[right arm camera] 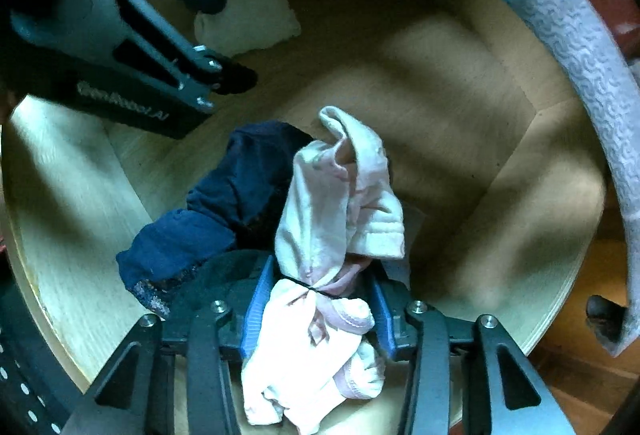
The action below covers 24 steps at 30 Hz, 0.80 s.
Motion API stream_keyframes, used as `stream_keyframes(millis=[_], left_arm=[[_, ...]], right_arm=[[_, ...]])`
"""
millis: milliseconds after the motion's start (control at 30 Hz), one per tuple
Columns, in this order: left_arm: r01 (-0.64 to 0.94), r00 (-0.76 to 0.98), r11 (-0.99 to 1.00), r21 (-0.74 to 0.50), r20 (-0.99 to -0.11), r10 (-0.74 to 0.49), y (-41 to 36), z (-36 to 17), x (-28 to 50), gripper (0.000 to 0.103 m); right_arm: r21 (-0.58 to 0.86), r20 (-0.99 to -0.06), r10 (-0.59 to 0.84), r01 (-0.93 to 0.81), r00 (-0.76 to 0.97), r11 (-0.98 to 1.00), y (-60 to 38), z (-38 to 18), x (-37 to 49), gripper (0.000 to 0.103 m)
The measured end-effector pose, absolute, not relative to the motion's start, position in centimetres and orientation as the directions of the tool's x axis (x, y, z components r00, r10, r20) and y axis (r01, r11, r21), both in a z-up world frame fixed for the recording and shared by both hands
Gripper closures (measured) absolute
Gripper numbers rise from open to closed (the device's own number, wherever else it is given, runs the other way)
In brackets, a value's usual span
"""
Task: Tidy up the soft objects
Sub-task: 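Move the open left tool back into the drawer beside the beige knit sock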
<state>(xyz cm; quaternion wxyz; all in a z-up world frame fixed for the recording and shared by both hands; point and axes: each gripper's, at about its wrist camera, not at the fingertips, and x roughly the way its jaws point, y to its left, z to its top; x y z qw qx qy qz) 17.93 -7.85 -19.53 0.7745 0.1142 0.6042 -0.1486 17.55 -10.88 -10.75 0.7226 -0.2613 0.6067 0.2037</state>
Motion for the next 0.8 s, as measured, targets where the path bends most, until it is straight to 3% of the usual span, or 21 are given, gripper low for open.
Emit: stream_keyframes(millis=[167,267,800], left_arm=[[0.362,0.214,0.927,-0.094,-0.960,-0.181,-7.0,-19.0,17.9,0.023],[0.364,0.209,0.923,-0.124,-0.955,-0.210,-6.5,-18.9,17.7,0.023],[0.371,0.217,0.924,-0.090,-0.959,-0.180,-6.8,-19.5,17.8,0.023]], right_arm=[[-0.105,-0.989,-0.017,-0.612,0.149,0.784,-10.9,-11.3,18.8,0.057],[-0.091,-0.987,0.005,-0.592,0.158,0.801,-11.1,-11.1,19.8,0.062],[0.068,-0.936,0.206,-0.428,0.284,0.901,-14.3,-6.9,21.0,0.065]])
